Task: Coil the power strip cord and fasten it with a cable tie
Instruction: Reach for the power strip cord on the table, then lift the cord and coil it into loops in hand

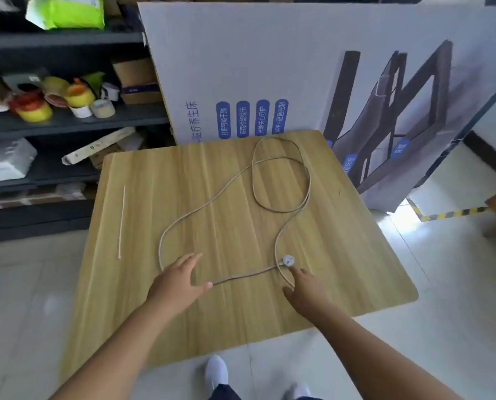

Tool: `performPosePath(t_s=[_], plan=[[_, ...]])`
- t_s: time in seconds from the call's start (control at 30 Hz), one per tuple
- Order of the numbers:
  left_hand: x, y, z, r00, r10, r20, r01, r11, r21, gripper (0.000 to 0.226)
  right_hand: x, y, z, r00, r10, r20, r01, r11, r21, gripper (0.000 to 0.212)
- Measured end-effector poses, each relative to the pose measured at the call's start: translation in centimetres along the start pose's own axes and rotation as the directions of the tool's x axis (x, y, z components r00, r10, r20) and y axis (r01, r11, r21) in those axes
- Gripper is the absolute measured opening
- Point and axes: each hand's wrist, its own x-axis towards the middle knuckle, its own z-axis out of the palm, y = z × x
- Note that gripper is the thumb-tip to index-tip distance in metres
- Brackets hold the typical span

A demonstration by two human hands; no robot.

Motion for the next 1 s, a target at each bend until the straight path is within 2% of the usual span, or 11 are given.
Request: performPosePath(t_s=[0.13, 0.27, 0.4, 0.47, 0.57, 0.6, 0.7, 0.83, 1.0], plan=[[3.3, -2.1, 1.2, 0.994, -0.079, 0.08, 0.078, 0.997, 0.006, 0.076, 4.9, 0.2, 2.6, 0.99, 0.121, 0.078, -0.122, 0.993, -0.001, 0.051], [5.0, -3.1, 1.8, 0.984, -0.153, 0.094, 0.153, 0.988, 0.003, 0.074, 7.9, 0.8, 4.5, 0.977, 0.158, 0.146, -0.159, 0.987, -0.002, 0.046], [6.4, -2.0, 2.3, 0.975, -0.194, 0.104, 0.194, 0.981, 0.013, 0.072, 9.2, 1.4, 4.9, 0.967, 0.145, 0.208, -0.186, 0.963, 0.193, 0.053], [7.5, -0.6, 2.4, 0.971, -0.209, 0.119, 0.208, 0.978, 0.021, 0.072, 9.5, 2.0, 4.0, 0.964, 0.156, 0.217, -0.218, 0.929, 0.3, 0.049], [8.7, 2.0, 2.4, 0.968, -0.208, 0.143, 0.208, 0.978, 0.015, 0.076, 9.2, 2.6, 1.2, 0.987, 0.11, 0.121, -0.149, 0.91, 0.388, 0.022], [9.1, 3.1, 2.2, 0.968, -0.202, 0.152, 0.202, 0.979, 0.013, 0.078, 8.8, 2.7, -0.3, 0.992, 0.1, 0.079, -0.124, 0.898, 0.423, 0.021], [10.3, 6.6, 1.1, 0.974, -0.158, 0.164, 0.163, 0.986, -0.02, 0.083, 7.6, 3.1, -5.6, 0.994, 0.1, -0.045, -0.068, 0.884, 0.463, 0.033], [13.0, 11.5, -1.2, 0.99, -0.045, 0.136, 0.058, 0.994, -0.091, 0.088, 5.0, 2.7, -14.6, 0.965, 0.05, -0.258, 0.097, 0.845, 0.525, 0.037], [15.1, 19.0, -4.0, 0.988, 0.14, 0.058, -0.121, 0.961, -0.25, 0.089, 0.0, 0.7, -26.0, 0.867, -0.115, -0.485, 0.386, 0.769, 0.509, 0.035]])
